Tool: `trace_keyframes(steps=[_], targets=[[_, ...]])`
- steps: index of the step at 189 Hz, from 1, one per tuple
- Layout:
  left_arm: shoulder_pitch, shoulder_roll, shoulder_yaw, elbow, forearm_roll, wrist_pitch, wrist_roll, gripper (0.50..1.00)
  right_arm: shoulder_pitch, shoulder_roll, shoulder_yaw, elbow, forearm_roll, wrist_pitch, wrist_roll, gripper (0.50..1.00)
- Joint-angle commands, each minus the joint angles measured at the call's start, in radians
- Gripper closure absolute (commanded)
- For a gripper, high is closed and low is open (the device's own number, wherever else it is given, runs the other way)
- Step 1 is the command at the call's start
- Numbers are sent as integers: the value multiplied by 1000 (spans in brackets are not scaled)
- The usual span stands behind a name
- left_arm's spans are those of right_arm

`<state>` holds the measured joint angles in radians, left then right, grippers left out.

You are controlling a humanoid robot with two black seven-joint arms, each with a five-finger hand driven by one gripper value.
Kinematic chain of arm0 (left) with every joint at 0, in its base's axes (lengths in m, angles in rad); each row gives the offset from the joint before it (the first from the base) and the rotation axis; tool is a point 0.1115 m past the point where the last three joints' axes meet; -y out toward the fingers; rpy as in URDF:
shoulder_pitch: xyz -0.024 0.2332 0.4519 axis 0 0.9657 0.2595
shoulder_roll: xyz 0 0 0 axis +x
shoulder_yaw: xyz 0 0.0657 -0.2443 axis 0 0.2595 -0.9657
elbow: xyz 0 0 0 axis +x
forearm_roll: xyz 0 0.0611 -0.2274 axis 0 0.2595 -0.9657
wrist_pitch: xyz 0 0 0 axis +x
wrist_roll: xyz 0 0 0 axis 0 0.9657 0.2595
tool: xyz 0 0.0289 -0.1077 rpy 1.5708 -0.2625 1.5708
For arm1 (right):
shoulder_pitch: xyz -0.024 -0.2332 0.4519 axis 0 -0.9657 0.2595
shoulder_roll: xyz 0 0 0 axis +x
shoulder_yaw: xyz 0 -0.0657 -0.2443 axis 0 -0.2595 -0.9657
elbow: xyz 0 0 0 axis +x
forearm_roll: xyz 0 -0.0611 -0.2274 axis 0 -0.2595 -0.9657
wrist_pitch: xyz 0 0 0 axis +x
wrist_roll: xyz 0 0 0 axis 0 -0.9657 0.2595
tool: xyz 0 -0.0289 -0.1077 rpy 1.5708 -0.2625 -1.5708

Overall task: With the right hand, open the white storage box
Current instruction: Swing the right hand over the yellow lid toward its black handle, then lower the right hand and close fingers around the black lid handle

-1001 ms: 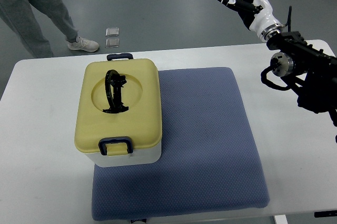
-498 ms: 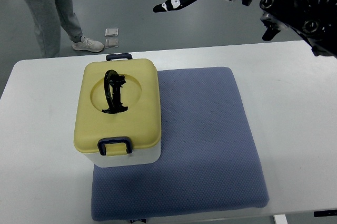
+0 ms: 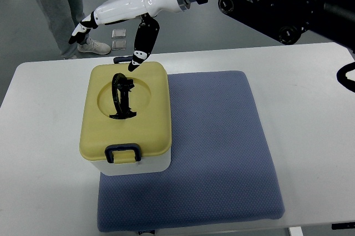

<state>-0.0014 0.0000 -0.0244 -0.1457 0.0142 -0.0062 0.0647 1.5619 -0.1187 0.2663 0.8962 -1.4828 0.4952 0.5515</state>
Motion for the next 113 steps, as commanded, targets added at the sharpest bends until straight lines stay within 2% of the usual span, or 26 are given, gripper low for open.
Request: trace_keyframes(steps=[1, 42, 72, 96, 113], targets=[[0, 0, 0, 0, 0, 0, 1, 500, -8, 8, -7, 32, -48, -1, 12, 619], [0, 0, 1, 0, 0, 0, 0, 500, -10, 33, -47, 69, -134, -4, 12, 626], [0, 0, 0, 0, 0, 0, 0, 500, -13, 47, -90, 69, -192, -53, 12, 636], [0, 0, 1, 0, 0, 0, 0, 500, -19, 53, -128, 69, -205, -104, 7, 671], [0, 0, 1, 0, 0, 0, 1, 500, -20, 53, -131, 69, -205, -110, 7, 693]])
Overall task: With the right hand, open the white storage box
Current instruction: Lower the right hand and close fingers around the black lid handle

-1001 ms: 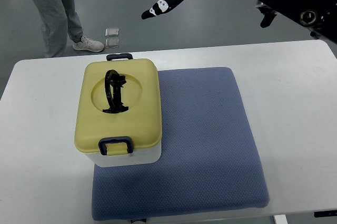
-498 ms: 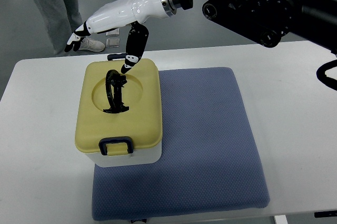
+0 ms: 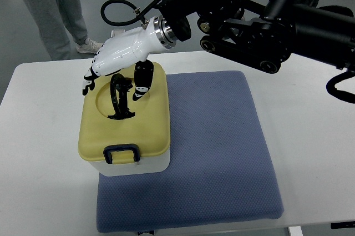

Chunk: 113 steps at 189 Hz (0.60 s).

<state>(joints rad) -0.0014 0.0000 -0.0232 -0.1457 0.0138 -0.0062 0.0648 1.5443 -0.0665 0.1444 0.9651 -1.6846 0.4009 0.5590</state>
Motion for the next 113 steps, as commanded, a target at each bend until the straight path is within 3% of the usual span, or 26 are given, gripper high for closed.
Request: trace_keyframes(steps=[1, 20, 31, 88, 113], targets=[[0, 0, 0, 0, 0, 0, 1, 500, -3, 1, -9, 0, -3, -16, -1, 693], [0, 0, 0, 0, 0, 0, 0, 500, -13, 1, -9, 0, -4, -16, -2, 705], [0, 0, 0, 0, 0, 0, 0, 500, -18, 2, -9, -2, -12, -17, -4, 742], [0, 0, 0, 0, 0, 0, 1, 500, -43, 16, -9, -3, -17, -19, -7, 752], [0, 0, 0, 0, 0, 0, 0, 500, -41, 16, -9, -9, -18, -19, -7, 832]])
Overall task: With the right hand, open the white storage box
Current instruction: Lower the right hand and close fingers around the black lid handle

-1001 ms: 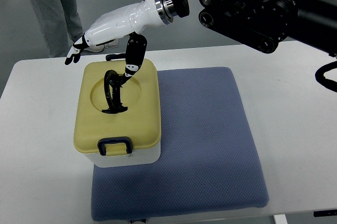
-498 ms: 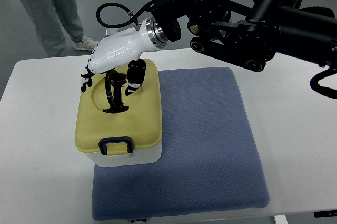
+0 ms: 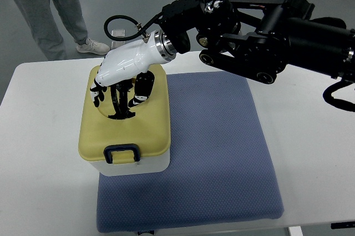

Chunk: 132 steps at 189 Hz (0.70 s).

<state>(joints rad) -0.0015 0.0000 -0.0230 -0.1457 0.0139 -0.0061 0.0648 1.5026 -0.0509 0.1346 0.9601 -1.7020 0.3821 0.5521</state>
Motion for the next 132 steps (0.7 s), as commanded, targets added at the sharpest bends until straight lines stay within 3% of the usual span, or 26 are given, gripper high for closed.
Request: trace_keyframes(steps=[1, 34, 63, 132], targets=[[0, 0, 0, 0, 0, 0, 0, 500, 1, 0, 0, -4, -1, 0, 0, 832], [0, 0, 0, 0, 0, 0, 0, 500, 2, -4, 0, -6, -1, 1, 0, 934], [0, 0, 0, 0, 0, 0, 1, 500, -1, 0, 2, -6, 1, 5, 0, 991], [0, 0, 0, 0, 0, 0, 0, 500, -4, 0, 10, -6, 4, 9, 9, 1000]])
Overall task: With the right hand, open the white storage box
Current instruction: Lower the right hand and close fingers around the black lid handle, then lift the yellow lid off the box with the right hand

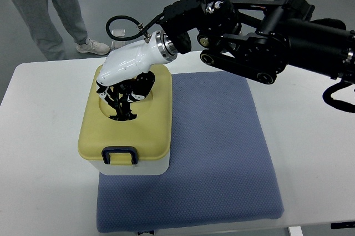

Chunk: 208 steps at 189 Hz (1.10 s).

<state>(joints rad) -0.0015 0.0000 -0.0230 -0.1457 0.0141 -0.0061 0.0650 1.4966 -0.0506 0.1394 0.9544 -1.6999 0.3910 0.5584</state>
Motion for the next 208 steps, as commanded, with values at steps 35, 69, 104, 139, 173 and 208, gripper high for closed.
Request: trace_keyframes(steps=[35, 69, 104, 139, 173, 208], targets=[[0, 0, 0, 0, 0, 0, -1, 500, 17, -5, 17, 1, 9, 5, 6, 1000], [0, 0, 0, 0, 0, 0, 1, 500, 62, -18, 19, 0, 19, 5, 8, 1000], [0, 0, 0, 0, 0, 0, -1, 500, 79, -67, 20, -5, 20, -3, 8, 1000], [0, 0, 0, 0, 0, 0, -1, 500, 71, -161, 69, -32, 20, -4, 6, 1000], [0, 0, 0, 0, 0, 0, 1, 500, 37, -288, 74, -65, 20, -32, 6, 1000], [0, 0, 0, 0, 0, 0, 1, 500, -35, -402, 72, -83, 20, -70, 6, 1000]])
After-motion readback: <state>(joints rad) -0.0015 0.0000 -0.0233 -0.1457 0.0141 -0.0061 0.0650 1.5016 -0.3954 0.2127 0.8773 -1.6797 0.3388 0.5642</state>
